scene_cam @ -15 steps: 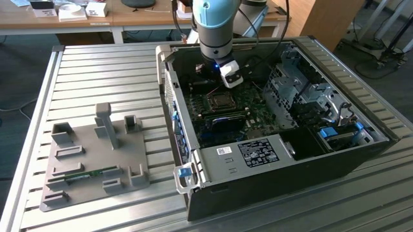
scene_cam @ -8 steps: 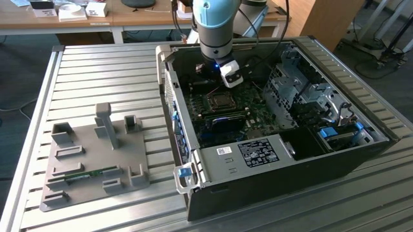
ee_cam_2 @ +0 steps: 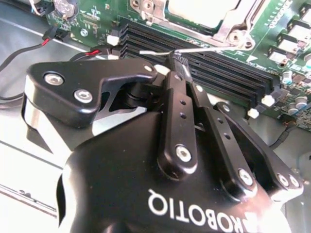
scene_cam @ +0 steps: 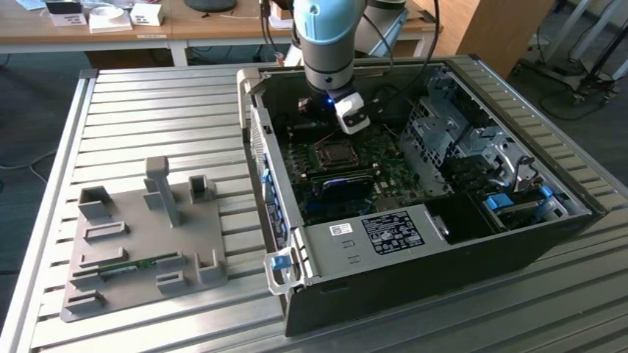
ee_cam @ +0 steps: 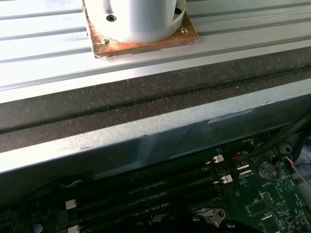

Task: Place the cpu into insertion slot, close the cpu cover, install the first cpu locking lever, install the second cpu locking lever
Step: 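Install the first cpu locking lever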

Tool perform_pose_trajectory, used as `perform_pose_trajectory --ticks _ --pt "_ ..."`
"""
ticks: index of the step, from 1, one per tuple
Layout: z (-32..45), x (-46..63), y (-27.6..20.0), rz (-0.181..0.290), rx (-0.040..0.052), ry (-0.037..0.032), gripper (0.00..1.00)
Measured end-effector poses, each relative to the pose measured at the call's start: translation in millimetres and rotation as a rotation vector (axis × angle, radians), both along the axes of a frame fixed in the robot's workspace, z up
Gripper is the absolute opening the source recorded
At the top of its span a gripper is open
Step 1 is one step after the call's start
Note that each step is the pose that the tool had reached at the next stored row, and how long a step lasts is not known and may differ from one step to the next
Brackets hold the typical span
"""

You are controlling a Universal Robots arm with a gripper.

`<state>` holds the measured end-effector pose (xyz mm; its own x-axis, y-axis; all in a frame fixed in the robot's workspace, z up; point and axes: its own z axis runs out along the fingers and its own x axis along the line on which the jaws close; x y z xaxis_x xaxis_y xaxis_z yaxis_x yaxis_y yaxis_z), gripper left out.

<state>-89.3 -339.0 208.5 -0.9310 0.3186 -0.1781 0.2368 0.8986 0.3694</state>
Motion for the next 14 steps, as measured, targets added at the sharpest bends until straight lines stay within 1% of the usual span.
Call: perform_pose_trajectory --ticks 9,14 --pt "-4.2 1.2 0.3 0.000 -0.0014 -0.0001 0.11" --pt "-7.6 2.0 1.2 0.000 -0.0053 -0.0001 0.11"
